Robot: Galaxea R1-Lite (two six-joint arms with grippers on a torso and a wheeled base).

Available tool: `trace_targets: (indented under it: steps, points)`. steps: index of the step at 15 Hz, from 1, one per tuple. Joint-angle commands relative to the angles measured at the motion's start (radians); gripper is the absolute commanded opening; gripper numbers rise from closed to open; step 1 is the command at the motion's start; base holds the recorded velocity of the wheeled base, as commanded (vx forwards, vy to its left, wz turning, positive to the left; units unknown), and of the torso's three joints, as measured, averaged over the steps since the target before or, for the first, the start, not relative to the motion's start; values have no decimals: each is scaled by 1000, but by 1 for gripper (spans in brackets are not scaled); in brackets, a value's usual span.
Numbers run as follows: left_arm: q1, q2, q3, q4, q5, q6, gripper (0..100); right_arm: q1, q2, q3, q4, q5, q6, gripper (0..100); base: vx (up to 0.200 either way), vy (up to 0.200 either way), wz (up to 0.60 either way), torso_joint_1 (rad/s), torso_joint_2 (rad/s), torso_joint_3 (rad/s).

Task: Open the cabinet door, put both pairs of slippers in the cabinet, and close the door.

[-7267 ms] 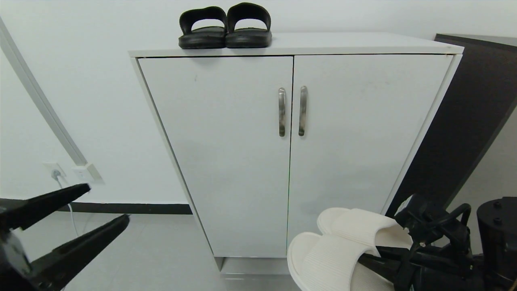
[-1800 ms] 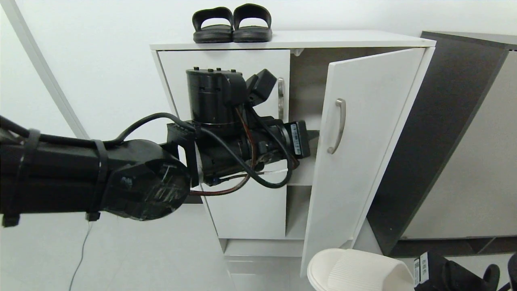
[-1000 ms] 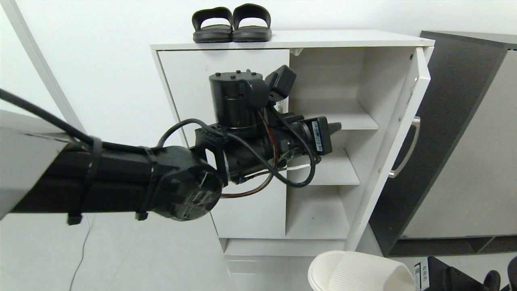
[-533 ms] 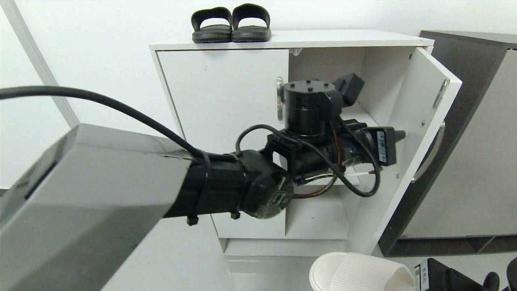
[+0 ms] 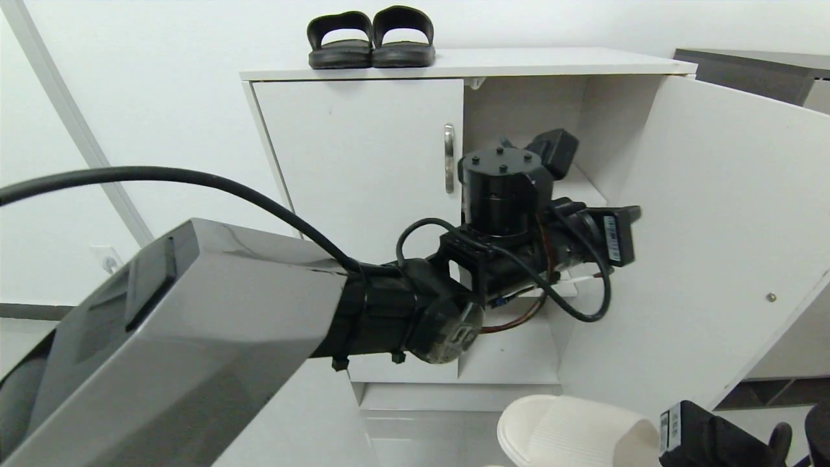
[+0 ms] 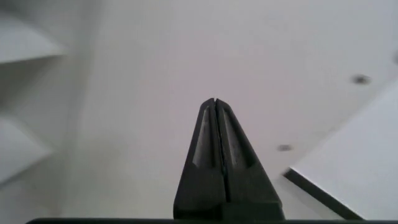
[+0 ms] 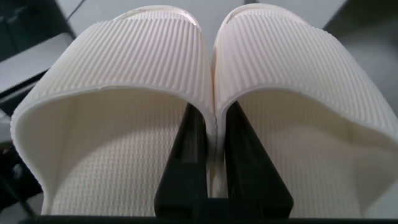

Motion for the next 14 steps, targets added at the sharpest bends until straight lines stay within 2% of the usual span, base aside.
trace_targets:
  steps: [1, 3, 4, 5, 6, 8, 9, 10, 12, 13, 14]
  points:
    - [104, -113, 130, -3, 21, 3, 0, -73, 67, -63, -1, -51, 6, 0, 0, 0, 0, 0, 0, 0]
    - [210, -296, 315, 3, 38, 20, 0, -106, 176, -151, -8, -202, 80, 0, 0, 0, 0, 0, 0, 0]
    - [259, -409, 424, 16, 76, 58, 0, -108, 245, -206, -24, -292, 145, 0, 0, 0, 0, 0, 0, 0]
    - [268, -435, 452, 23, 88, 67, 0, -108, 261, -220, -30, -314, 161, 0, 0, 0, 0, 0, 0, 0]
    - [339, -678, 667, 116, 231, 147, 0, -120, 400, -344, -83, -490, 265, 0, 0, 0, 0, 0, 0, 0]
    - [405, -946, 871, 282, 368, 213, 0, -146, 512, -439, -122, -620, 293, 0, 0, 0, 0, 0, 0, 0]
    - [446, -1107, 970, 383, 478, 264, 0, -159, 569, -471, -142, -682, 293, 0, 0, 0, 0, 0, 0, 0]
    - [472, -1213, 1033, 425, 570, 270, 0, -163, 603, -491, -172, -702, 294, 0, 0, 0, 0, 0, 0, 0]
    - [563, -1412, 1150, 435, 776, 271, 0, -201, 669, -516, -252, -742, 276, 0, 0, 0, 0, 0, 0, 0]
    - [644, -1506, 1228, 464, 791, 277, 0, -214, 678, -511, -283, -752, 265, 0, 0, 0, 0, 0, 0, 0]
    - [716, -1596, 1328, 492, 797, 316, 0, -223, 681, -499, -292, -752, 265, 0, 0, 0, 0, 0, 0, 0]
